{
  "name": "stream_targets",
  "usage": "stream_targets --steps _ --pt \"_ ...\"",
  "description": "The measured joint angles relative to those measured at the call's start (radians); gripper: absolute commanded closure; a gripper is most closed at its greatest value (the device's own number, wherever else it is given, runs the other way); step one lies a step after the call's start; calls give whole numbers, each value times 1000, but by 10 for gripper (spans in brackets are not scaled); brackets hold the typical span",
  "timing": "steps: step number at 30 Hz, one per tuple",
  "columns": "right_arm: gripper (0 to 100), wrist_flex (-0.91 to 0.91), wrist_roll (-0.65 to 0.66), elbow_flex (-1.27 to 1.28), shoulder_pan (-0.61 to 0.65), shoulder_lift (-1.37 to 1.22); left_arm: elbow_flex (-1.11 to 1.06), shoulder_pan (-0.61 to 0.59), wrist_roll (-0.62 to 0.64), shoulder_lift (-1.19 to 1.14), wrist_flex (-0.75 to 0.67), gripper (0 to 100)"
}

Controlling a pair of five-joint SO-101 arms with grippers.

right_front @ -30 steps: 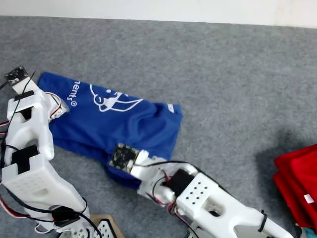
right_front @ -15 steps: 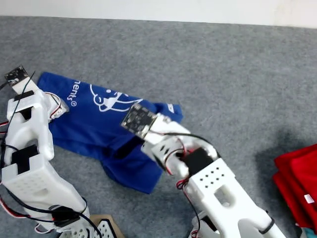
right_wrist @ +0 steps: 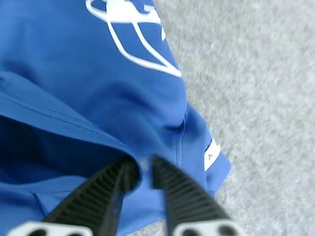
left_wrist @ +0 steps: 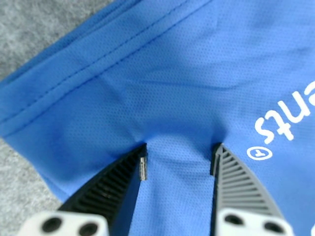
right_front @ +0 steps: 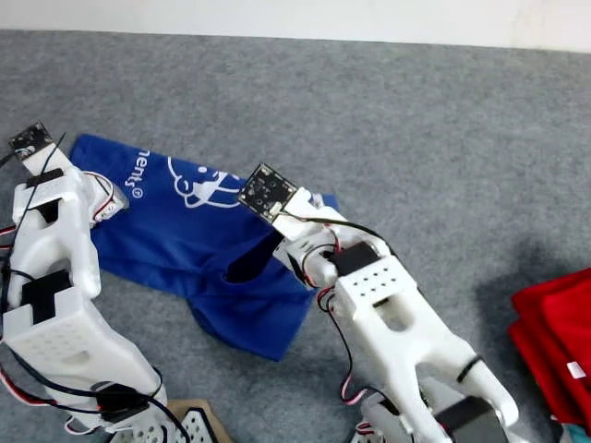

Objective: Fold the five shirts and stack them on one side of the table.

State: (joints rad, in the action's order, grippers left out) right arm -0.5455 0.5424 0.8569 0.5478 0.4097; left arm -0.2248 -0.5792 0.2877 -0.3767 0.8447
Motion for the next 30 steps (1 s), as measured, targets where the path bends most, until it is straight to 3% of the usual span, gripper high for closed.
stream_targets --steps 8,13,15,17,19,23,25,30 --pt "739 20 0 -58 -9 -40 -28 0 2 5 -15 780" --pt "740 -49 0 -106 -9 97 -28 0 2 5 -15 780" --pt "769 -117 -8 -120 -9 183 -28 0 2 5 -15 780" --pt "863 -207 -48 -121 5 272 -28 0 2 5 -15 780" --pt "980 -310 -75 -118 69 348 -28 0 2 5 -15 780" --pt "991 -463 -97 -8 293 485 -28 0 2 5 -15 780" --pt "991 -453 -107 57 358 512 -28 0 2 5 -15 780" --pt "991 -304 -169 132 382 465 -28 0 2 5 -15 780"
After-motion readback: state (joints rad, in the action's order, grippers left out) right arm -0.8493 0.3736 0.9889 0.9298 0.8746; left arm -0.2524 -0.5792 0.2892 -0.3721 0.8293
